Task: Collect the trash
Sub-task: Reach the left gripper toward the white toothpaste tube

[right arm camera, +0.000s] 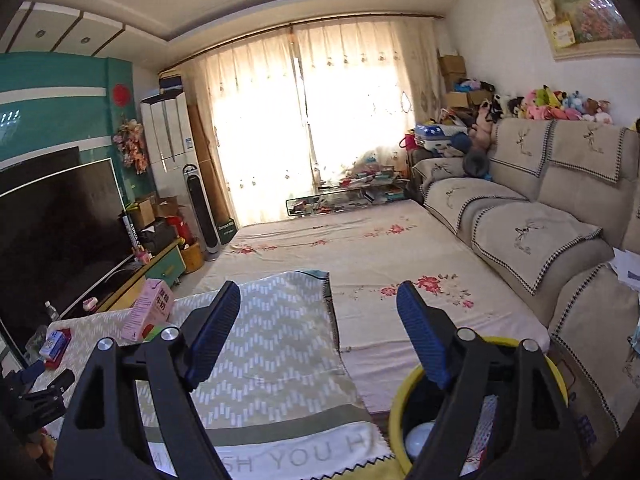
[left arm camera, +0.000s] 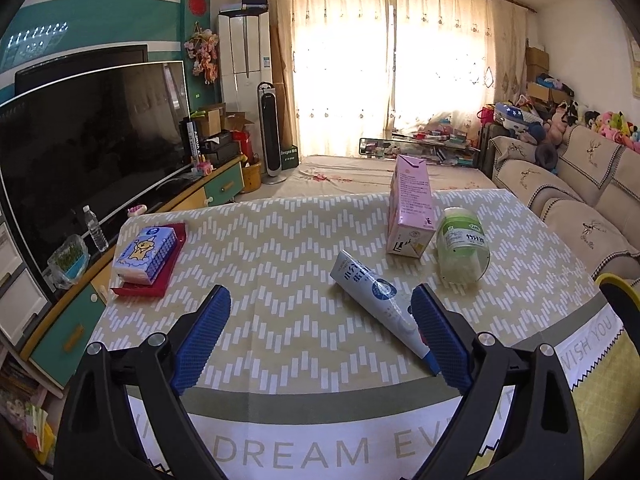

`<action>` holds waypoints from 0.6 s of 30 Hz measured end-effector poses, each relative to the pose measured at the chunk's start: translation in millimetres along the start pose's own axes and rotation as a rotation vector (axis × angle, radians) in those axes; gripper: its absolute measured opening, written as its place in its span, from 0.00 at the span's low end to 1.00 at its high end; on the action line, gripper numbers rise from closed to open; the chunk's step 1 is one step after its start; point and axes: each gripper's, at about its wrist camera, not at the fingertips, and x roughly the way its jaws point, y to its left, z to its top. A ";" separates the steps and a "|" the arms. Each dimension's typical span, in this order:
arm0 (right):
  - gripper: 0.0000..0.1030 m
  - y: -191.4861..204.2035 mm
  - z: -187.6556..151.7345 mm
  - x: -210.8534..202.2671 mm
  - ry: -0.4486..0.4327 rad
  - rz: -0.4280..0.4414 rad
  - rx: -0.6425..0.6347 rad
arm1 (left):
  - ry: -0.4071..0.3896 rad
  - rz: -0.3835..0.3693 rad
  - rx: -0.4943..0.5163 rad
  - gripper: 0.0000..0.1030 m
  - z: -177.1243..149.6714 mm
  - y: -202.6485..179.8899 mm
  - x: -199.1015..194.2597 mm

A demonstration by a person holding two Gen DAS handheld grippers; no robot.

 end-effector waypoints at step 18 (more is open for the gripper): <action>0.78 7.5 -24.6 0.4 0.021 0.074 -0.024 | 0.355 0.053 -0.061 0.88 20.9 -59.2 77.5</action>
